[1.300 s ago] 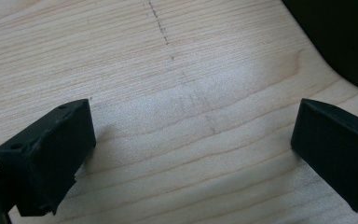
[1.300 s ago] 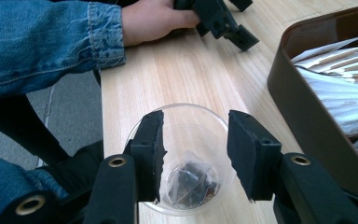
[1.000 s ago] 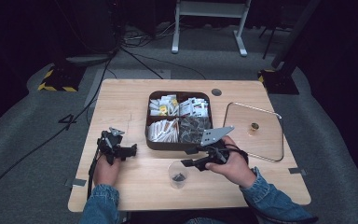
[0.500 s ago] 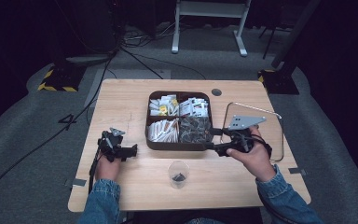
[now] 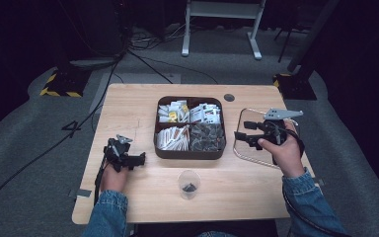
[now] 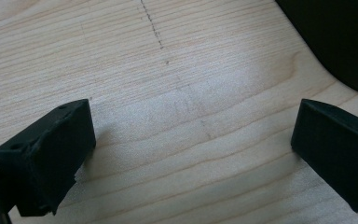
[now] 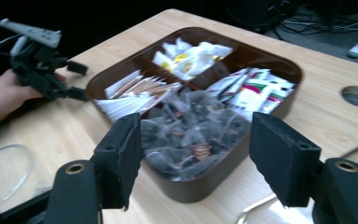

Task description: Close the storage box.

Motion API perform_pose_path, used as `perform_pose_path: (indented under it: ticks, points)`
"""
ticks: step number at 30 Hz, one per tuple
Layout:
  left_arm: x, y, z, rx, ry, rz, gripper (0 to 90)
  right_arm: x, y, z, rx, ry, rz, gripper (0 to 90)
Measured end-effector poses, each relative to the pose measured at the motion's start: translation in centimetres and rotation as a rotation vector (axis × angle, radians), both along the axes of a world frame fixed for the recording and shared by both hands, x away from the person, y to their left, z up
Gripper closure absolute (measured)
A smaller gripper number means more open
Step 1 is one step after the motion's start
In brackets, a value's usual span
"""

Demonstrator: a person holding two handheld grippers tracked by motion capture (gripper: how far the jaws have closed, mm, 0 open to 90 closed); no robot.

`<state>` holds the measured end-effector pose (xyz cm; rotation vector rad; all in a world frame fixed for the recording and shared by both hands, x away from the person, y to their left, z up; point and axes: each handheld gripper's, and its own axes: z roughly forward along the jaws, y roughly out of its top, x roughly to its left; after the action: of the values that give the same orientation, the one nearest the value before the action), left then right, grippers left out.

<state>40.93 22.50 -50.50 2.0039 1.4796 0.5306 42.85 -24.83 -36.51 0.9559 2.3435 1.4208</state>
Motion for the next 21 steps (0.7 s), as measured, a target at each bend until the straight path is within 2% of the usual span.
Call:
perform_pose_path:
  ticks: [3, 10, 15, 21]
  points:
    - [0.0, 0.0, 0.0, -0.001, -0.001, 0.003, 0.1, 0.7, -0.9, -0.3, -0.011, 0.000, -0.039, 34.3]
    - [-0.1, -0.1, 0.0, -0.002, 0.003, 0.019, 0.2, 2.7, -3.2, -1.2, -0.033, -0.007, -0.169, 32.4]
    - [-0.2, -0.2, 0.0, -0.001, 0.002, 0.019, 0.1, 3.8, -4.1, -2.0, -0.040, -0.002, -0.206, 32.7]
    - [-0.3, -0.3, 0.0, -0.002, 0.003, 0.022, 0.1, 5.2, -5.6, -3.3, -0.071, -0.010, -0.259, 37.0]
